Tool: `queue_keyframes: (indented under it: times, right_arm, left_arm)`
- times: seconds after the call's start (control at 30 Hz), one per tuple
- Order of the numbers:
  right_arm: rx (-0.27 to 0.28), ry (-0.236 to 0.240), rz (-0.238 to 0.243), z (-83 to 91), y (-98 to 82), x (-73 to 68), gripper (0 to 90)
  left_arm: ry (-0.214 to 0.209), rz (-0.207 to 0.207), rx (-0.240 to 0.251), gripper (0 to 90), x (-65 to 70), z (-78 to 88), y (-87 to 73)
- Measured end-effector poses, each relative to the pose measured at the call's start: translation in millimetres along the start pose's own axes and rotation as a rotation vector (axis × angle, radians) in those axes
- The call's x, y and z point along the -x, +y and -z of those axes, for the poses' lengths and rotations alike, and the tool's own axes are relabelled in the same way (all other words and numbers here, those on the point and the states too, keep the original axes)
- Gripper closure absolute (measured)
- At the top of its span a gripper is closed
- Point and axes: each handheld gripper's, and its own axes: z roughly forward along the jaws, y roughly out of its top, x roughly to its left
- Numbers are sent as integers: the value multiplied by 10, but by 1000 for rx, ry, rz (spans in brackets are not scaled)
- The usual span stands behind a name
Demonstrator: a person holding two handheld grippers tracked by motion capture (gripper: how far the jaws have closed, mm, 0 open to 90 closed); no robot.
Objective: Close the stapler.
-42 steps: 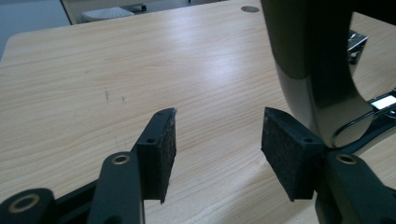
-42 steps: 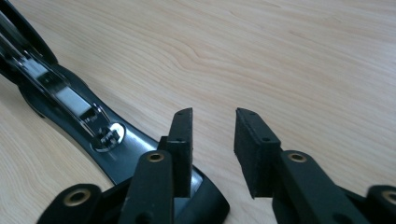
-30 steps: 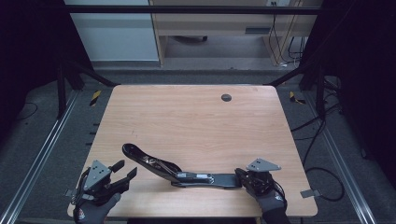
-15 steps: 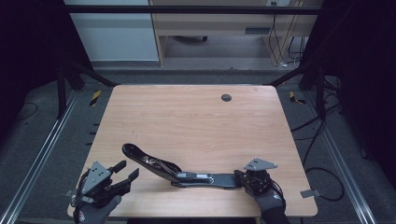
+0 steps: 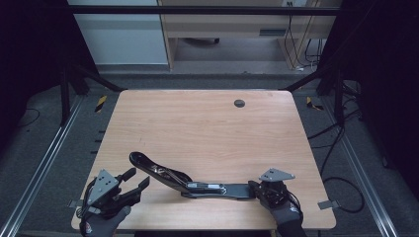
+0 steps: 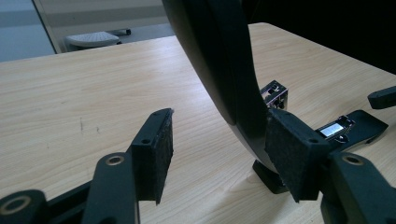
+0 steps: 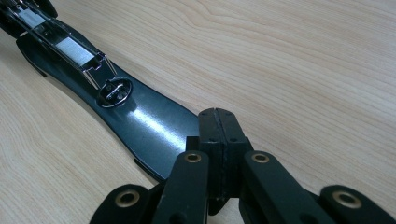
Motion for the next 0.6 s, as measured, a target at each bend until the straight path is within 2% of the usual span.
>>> queue_keyframes:
  times: [0.6]
  right_arm:
    - [-10,7,6,54,-68,-31,900]
  left_arm:
    - [10,12,24,408,41,-125,138]
